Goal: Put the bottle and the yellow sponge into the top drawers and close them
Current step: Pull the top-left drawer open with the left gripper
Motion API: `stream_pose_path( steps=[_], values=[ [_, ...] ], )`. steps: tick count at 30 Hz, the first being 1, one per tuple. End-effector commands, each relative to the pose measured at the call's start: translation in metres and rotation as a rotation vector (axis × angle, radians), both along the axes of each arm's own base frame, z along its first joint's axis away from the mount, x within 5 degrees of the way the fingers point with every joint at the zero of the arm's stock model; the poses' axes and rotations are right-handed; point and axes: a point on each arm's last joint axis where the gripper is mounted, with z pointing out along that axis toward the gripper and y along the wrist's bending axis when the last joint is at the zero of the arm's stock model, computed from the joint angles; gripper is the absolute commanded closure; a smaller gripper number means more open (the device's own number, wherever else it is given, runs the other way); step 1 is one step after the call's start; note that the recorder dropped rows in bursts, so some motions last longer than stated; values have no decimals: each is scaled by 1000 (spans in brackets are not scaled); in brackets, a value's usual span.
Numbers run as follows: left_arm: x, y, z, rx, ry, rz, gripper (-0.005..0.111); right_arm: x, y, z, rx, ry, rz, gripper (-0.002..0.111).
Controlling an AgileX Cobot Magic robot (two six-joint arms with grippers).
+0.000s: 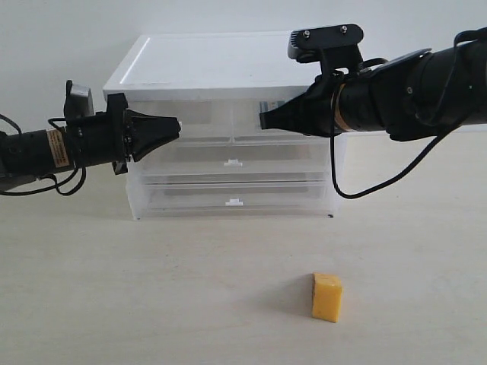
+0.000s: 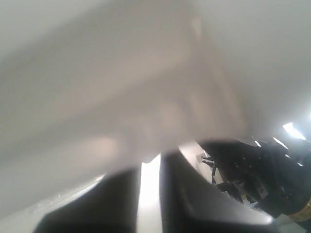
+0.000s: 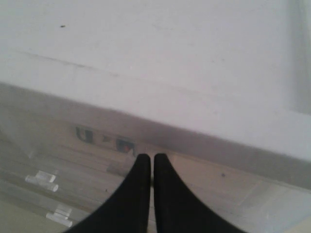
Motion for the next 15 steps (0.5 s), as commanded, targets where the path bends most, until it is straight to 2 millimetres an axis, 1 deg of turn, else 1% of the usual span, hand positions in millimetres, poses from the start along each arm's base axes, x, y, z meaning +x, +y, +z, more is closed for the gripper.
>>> stream_pose_path(
  steps=[1, 5, 12, 15],
  values=[
    [-2, -1, 10, -18, -50, -25, 103, 0, 7, -8, 7, 31, 57, 108],
    [-11, -1, 6, -9, -33, -29, 103, 0, 7, -8, 11, 33, 55, 108],
    [-34, 0, 15, 16, -60, -31, 103, 0, 7, -8, 21, 39, 53, 108],
    [-47, 0, 12, 29, -51, -34, 103, 0, 7, -8, 21, 39, 53, 108]
  ],
)
